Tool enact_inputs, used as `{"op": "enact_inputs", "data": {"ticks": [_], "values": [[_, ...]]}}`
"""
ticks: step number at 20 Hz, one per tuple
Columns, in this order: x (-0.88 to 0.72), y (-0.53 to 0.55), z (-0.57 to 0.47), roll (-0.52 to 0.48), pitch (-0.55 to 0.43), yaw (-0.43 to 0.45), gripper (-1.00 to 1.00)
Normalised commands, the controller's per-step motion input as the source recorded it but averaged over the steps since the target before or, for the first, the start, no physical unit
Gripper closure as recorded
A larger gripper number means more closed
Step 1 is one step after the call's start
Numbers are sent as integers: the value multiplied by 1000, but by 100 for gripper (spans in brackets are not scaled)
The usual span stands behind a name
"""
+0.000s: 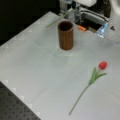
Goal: Flower insertion into a vase
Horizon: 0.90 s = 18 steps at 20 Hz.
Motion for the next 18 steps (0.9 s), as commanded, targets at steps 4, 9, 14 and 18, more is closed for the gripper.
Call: {"op": "enact_inputs", "data": {"ticks": [4, 9, 14, 18], "values": [[-638, -322, -150, -170, -103, 255, 100], [-625, -287, -163, -146, -40, 204, 100], [-437, -147, -183, -71, -46, 121, 100], [-356, -40, -175, -65, 24, 73, 100]]}}
